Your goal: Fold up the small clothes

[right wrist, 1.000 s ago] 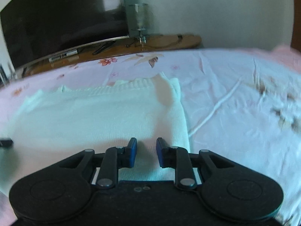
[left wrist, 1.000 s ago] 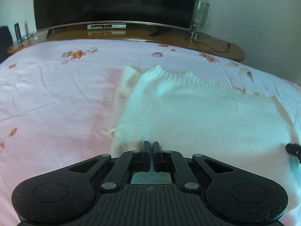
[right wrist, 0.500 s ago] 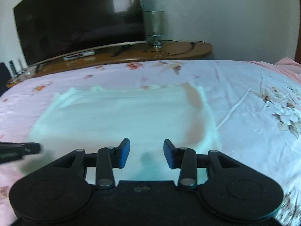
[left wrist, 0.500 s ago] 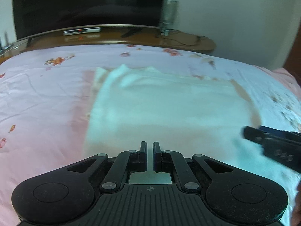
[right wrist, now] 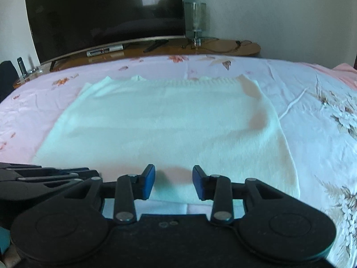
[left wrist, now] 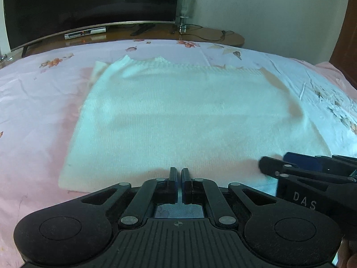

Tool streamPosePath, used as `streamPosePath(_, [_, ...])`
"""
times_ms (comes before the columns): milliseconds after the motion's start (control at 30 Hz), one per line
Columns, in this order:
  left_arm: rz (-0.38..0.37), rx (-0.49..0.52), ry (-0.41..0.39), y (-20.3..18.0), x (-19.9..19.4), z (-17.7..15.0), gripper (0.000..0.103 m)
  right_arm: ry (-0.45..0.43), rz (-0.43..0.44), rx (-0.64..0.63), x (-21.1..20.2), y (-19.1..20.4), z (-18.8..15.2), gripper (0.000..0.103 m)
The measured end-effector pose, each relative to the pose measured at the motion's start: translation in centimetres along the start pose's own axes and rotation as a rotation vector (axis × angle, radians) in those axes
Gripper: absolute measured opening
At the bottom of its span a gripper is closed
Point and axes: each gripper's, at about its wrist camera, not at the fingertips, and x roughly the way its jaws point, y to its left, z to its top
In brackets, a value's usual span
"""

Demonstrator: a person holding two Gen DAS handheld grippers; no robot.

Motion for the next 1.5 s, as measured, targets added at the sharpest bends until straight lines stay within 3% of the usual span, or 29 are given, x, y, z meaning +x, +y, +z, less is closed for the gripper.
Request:
streamPosePath(367, [0.011, -0.046, 0.008, 2.5, -0.6, -0.1, 0.003, 0.003, -0.113, 0.049, -0.1, -6.4, -1.2, 0.036])
streamPosePath(1000, [0.062, -0.084, 0.009, 3.6, -0.9, 0.0, 0.003, 0.000, -0.105, 0.077, -0.8, -7.0, -1.1, 0.039])
streamPosePath(1167, [0.059, -0.165, 0.041, 4.1, -1.5, 0.3, 0.003, -0.011, -0.076, 0.085, -1.5, -6.8, -0.9, 0.041])
streamPosePath(1500, [-0.045, -0.435, 0.112, 5.5, -2.4, -1.6, 0.004, -0.041, 0.006, 0.063, -2.3, -5.4, 0.0, 0.041])
